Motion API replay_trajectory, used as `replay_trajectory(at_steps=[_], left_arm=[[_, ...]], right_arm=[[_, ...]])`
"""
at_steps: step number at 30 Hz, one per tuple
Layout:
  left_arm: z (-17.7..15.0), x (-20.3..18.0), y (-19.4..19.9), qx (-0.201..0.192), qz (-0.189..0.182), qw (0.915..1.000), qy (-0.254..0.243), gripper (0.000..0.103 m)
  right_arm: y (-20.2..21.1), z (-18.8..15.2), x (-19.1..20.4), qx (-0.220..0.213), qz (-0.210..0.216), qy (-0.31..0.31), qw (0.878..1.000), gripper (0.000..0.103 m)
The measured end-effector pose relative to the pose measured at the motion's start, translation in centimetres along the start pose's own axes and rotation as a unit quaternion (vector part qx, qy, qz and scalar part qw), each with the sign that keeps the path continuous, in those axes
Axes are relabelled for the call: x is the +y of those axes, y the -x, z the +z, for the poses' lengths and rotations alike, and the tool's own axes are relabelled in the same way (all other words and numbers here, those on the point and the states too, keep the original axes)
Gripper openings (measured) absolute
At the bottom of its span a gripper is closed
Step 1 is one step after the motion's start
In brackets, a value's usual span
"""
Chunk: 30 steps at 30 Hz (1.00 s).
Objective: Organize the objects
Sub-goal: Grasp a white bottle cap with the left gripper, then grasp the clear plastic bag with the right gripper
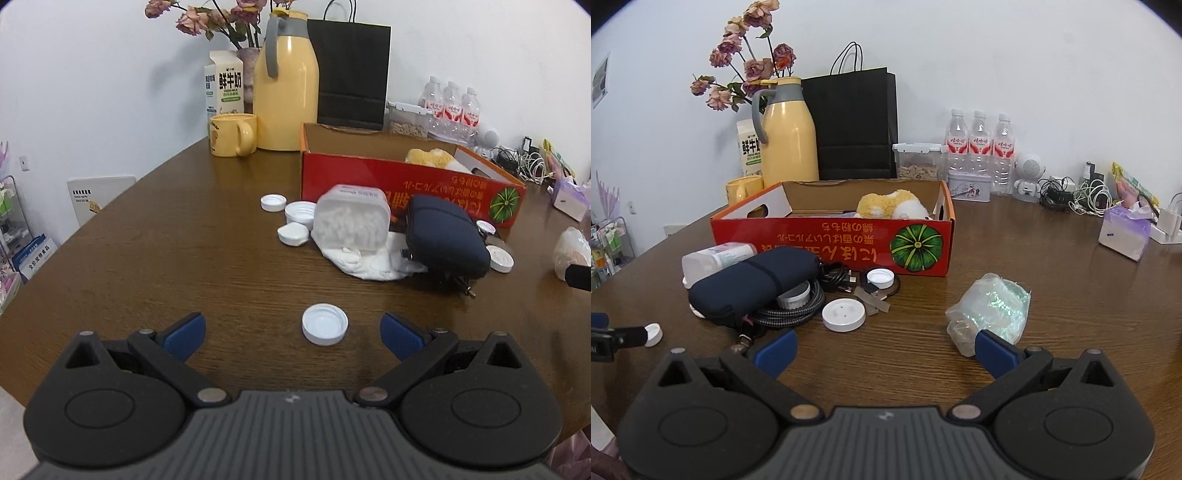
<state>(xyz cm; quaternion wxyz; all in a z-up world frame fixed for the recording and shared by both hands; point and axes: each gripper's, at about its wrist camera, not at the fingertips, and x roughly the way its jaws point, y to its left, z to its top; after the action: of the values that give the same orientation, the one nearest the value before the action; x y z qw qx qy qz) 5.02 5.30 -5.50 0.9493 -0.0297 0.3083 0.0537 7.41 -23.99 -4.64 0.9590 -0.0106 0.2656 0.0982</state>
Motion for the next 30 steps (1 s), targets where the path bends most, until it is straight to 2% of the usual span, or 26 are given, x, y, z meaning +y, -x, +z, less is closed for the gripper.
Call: replay_trajectory(at_steps=[1,4,5,7,8,9,12,22,30], left_arm=[[-0.1,0.0,-0.2,0.001,-0.002,1.0,-0.001,0.1],[-0.1,-0.4,-0.7,0.005,-0.01,0.9999,-0.008,0.082],[-0.2,-0.5,-1.0,0.008,-0.012,0.9998,-0.011,0.07],[-0.2,-0.8,-1.2,0.004,-0.011,0.9998,-0.017,0.056],[-0.2,-0.9,-1.2,0.001,-0.014,0.9997,-0.021,0.036],[-0.2,-0.9,-1.2,-0.001,-0.019,0.9996,-0.021,0.029],[0.0,-0.8,-1.1,-0.007,-0.033,0.9993,-0.014,0.029],[1.2,-0.7,-0.8,-0.03,-0.03,0.999,-0.011,0.029],[2.4,-1.0,-0.9,-0.044,-0.026,0.9986,-0.011,0.029]], right_arm=[[0.0,0.0,0.0,0.001,0.0,0.001,1.0,0.103],[-0.1,-0.1,0.0,0.005,-0.001,0.001,1.0,0.103],[-0.1,-0.1,0.0,0.006,-0.002,0.001,1.0,0.103],[-0.1,-0.2,-0.2,0.008,-0.005,0.001,1.0,0.103],[-0.1,-0.3,-0.2,0.01,-0.007,0.001,1.0,0.103],[-0.1,-0.3,-0.4,0.011,-0.007,0.0,1.0,0.103],[-0.2,-0.5,-0.8,0.017,-0.016,-0.005,1.0,0.103],[-0.6,-0.3,-2.2,0.013,-0.039,-0.015,0.999,0.103],[-2.7,0.3,-4.3,0.017,-0.067,-0.012,0.998,0.103]])
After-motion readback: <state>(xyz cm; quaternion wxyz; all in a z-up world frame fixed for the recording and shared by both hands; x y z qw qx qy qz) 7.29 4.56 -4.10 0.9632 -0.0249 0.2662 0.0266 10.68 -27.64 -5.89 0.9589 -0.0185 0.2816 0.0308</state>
